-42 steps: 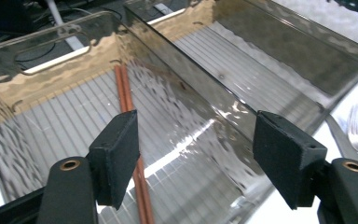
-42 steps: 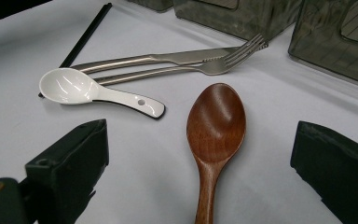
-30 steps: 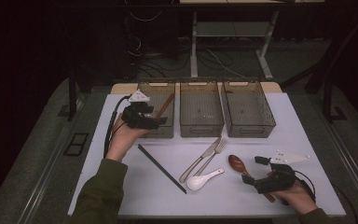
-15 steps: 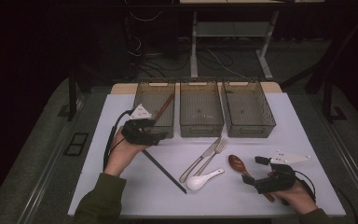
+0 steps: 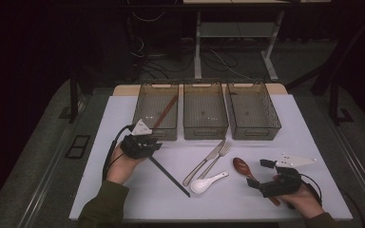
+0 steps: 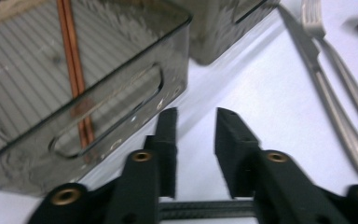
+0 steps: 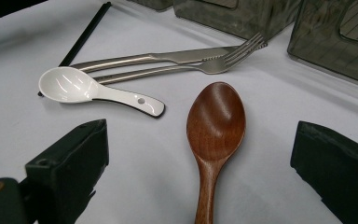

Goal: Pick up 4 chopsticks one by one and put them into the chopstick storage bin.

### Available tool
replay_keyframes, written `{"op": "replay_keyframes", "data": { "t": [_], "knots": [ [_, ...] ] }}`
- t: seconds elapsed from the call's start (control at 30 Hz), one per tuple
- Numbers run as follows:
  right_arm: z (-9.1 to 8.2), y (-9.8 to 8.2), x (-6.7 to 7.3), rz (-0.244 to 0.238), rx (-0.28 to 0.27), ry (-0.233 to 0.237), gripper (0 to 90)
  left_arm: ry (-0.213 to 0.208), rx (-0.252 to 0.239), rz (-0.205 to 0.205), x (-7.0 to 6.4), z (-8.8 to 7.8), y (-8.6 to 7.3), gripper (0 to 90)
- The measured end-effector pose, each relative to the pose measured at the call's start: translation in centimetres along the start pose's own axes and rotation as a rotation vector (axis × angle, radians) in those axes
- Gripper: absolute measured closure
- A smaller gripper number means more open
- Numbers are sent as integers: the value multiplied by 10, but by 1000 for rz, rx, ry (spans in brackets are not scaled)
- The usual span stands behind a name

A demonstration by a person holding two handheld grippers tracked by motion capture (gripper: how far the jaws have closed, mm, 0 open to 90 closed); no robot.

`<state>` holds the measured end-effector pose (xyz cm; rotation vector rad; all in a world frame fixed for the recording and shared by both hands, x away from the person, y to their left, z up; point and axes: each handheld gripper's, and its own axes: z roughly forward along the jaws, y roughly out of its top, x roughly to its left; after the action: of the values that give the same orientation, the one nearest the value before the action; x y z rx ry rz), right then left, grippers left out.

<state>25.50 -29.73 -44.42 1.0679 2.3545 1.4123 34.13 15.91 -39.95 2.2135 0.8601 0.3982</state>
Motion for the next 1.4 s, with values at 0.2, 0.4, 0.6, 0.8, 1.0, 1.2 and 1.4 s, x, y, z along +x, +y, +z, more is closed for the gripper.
{"op": "replay_keyframes", "data": {
  "t": [0.2, 0.4, 0.6, 0.8, 1.0, 1.2, 1.4],
  "knots": [
    [1, 0, 0, 2, 1, 1, 40, 23, 65, 1, 6, 7, -9, 871],
    [2, 1, -1, 3, -1, 2, 40, 49, 105, -20, 15, 18, -20, 889],
    [2, 1, -1, 3, -1, 0, 40, 66, 98, -53, 24, 20, -25, 889],
    [3, 1, -1, 2, 0, 0, 40, 88, 102, -75, 31, 23, -28, 889],
    [3, 1, -1, 4, 2, -1, 40, 101, 105, -95, 37, 23, -30, 889],
    [3, 1, -1, 5, 2, -1, 40, 98, 114, -92, 38, 25, -31, 889],
    [3, 1, -1, 5, 2, -1, 40, 104, 126, -88, 38, 25, -31, 889]
  ]
}}
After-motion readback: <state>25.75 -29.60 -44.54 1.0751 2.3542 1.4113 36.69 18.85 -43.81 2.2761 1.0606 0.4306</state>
